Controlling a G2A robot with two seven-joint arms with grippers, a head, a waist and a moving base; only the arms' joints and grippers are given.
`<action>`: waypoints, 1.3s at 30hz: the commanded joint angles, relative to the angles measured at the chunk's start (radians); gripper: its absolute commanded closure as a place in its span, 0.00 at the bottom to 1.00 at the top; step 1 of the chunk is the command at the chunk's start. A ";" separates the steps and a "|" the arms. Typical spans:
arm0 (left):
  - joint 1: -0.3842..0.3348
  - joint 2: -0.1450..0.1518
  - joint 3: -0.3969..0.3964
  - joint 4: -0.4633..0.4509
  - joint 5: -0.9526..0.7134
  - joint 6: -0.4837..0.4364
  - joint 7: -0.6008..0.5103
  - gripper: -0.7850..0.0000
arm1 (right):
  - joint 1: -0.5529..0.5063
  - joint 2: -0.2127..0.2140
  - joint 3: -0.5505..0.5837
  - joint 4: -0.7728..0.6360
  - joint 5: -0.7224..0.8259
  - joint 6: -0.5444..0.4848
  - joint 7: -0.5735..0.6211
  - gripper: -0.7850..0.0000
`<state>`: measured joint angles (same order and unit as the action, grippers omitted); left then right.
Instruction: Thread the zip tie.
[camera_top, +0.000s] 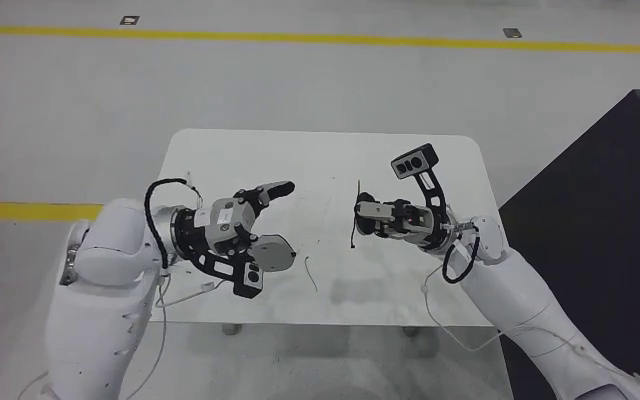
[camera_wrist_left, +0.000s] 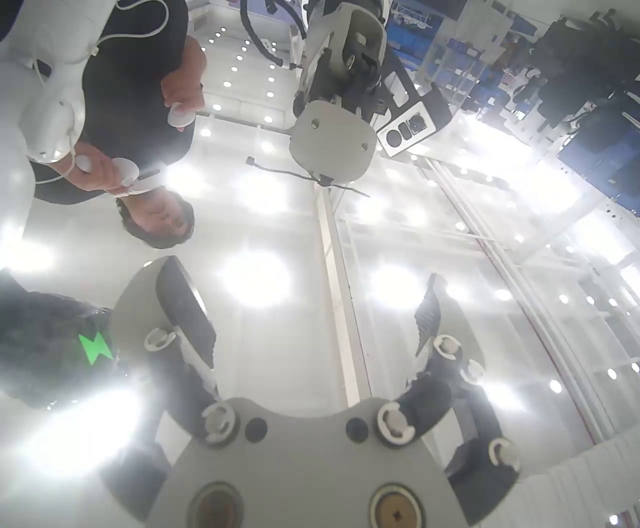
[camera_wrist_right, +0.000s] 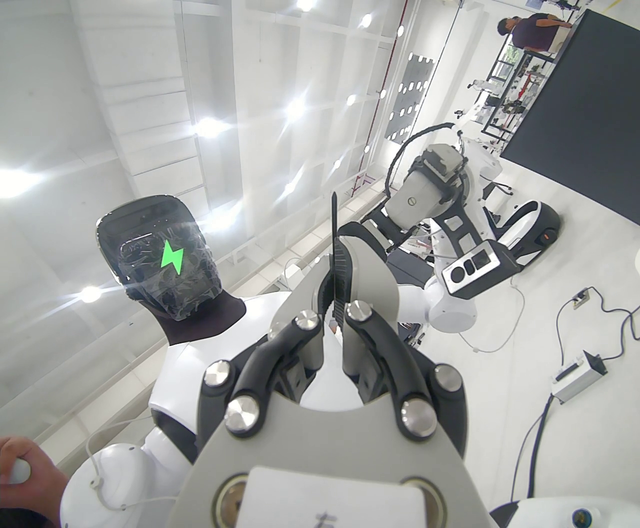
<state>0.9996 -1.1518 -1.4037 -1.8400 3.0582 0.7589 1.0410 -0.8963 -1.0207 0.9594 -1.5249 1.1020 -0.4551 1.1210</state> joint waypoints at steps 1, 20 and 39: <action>-0.018 0.002 -0.012 0.021 -0.024 -0.184 -0.042 0.00 | 0.000 0.000 0.000 0.000 0.000 0.000 0.000 1.00; -0.065 0.039 -0.068 0.106 -0.334 -1.481 0.005 0.00 | 0.000 0.000 0.000 0.000 0.000 0.000 0.000 1.00; -0.181 0.022 0.203 0.484 -0.577 -1.771 -0.457 0.00 | 0.000 0.000 0.000 0.000 0.000 0.000 0.000 1.00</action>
<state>0.8188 -1.1294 -1.2000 -1.3550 2.4813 -1.0122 0.5761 -0.8963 -1.0207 0.9594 -1.5249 1.1020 -0.4551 1.1210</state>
